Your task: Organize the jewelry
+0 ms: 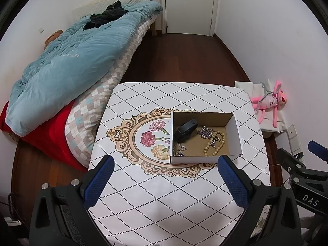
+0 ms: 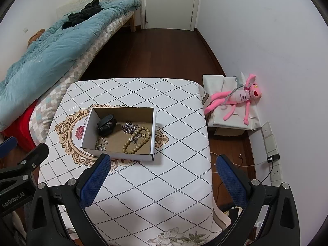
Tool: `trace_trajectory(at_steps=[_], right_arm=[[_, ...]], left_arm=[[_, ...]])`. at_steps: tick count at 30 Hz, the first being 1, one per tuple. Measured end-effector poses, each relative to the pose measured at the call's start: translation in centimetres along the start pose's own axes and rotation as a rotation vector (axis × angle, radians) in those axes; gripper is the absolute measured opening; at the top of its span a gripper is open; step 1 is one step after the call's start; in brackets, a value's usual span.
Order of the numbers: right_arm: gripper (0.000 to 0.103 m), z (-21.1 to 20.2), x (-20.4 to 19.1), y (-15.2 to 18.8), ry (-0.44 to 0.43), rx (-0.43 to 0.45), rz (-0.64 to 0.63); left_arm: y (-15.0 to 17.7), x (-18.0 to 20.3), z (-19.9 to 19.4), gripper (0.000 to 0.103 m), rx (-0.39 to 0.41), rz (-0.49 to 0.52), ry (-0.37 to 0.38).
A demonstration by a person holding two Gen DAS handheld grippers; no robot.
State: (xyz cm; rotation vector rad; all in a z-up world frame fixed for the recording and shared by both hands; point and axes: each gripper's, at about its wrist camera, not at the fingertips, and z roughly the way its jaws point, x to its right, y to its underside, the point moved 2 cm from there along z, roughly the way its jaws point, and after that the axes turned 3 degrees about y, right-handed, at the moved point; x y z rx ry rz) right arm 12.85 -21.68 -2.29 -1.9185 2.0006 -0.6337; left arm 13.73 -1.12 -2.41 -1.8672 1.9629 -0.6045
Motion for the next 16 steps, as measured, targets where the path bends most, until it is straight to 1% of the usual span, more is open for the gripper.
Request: trace_trajectory(at_steps=[10,14,16], right_arm=[[0.103,-0.05,-0.23,-0.07,0.006,0.001,-0.002],[0.103,-0.06,-0.28,-0.11,0.008,-0.004,-0.003],[0.103,-0.07,-0.27,-0.10,0.008,-0.004,-0.002]], left_arm=[[-0.03,-0.05,0.23,0.103,-0.008,-0.012,0.005],[0.08,0.00,0.06,0.103,0.010,-0.006,0.001],[0.01,0.14,0.09,0.103,0.005,0.001,0.006]])
